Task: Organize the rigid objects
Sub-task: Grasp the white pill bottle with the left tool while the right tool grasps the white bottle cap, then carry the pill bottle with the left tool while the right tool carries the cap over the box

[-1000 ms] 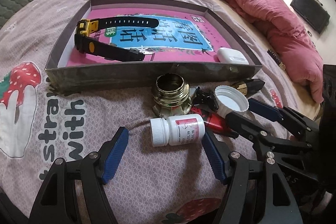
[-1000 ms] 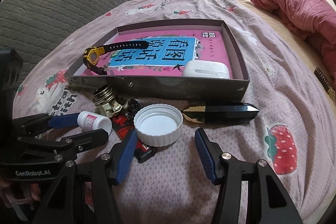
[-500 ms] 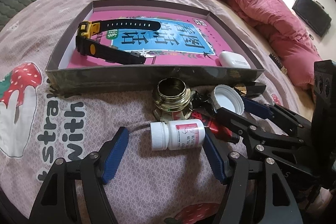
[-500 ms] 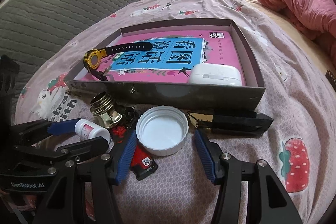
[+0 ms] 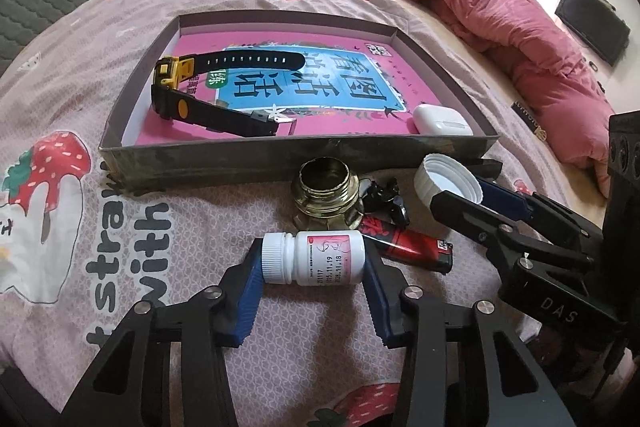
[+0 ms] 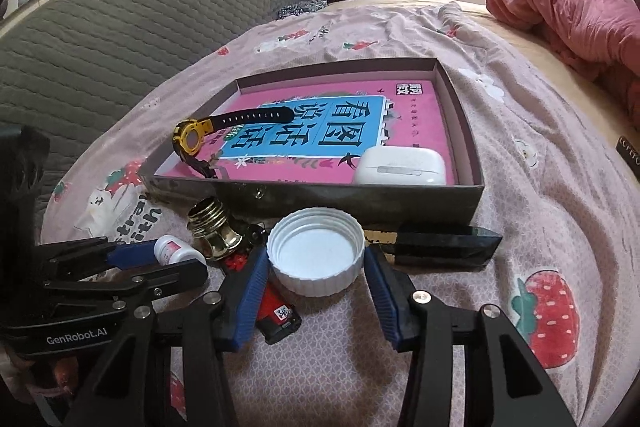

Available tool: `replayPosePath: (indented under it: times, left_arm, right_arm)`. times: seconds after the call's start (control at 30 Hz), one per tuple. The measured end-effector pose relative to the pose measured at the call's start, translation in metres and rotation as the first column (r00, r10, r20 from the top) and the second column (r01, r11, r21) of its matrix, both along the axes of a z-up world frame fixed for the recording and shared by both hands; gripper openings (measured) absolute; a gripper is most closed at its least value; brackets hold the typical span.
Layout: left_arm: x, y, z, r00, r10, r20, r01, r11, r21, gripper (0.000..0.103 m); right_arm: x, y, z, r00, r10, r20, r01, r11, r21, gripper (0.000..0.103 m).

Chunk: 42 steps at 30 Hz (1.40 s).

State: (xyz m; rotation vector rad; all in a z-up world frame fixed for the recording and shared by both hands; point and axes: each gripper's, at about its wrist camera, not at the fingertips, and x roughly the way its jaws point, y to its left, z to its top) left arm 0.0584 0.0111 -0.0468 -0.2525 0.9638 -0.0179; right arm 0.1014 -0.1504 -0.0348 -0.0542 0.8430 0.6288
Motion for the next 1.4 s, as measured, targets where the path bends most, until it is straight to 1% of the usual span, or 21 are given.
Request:
replayPosePath:
  times: [0.3,0.47,0.73,1.13,1.3,1.4]
  left_arm:
    - [-0.009,0.003,0.019,0.998,0.016,0.067,-0.016,1.000,0.006,0.047]
    - [-0.010,0.002,0.024,0.996,0.015,0.084,-0.017,1.000,0.013,0.047]
    - [-0.011,0.002,0.038,0.990,0.029,0.139,-0.034,0.999,0.036,0.047]
    - [0.022,0.008,0.049,0.976,0.070,0.206,-0.079,0.996,0.036,0.047]
    - [0.039,0.015,0.042,0.974,0.089,0.210,-0.095,0.995,0.020,0.047]
    - [0.047,0.019,0.040,0.972,0.091,0.216,-0.099,0.995,0.029,0.047]
  right_arm:
    - [-0.003,-0.011,0.013,0.999,-0.024,0.022,0.023,0.999,0.040,0.049]
    - [-0.006,-0.015,0.021,0.999,-0.031,0.041,0.028,0.998,0.059,0.049]
    - [-0.008,-0.017,0.034,0.994,-0.060,0.088,0.053,0.995,0.085,0.049]
    - [0.002,-0.024,0.039,0.986,-0.120,0.120,0.109,0.990,0.090,0.049]
    - [0.009,-0.020,0.039,0.982,-0.138,0.131,0.131,0.989,0.065,0.049]
    - [0.012,-0.012,0.039,0.980,-0.133,0.146,0.128,0.991,0.038,0.049]
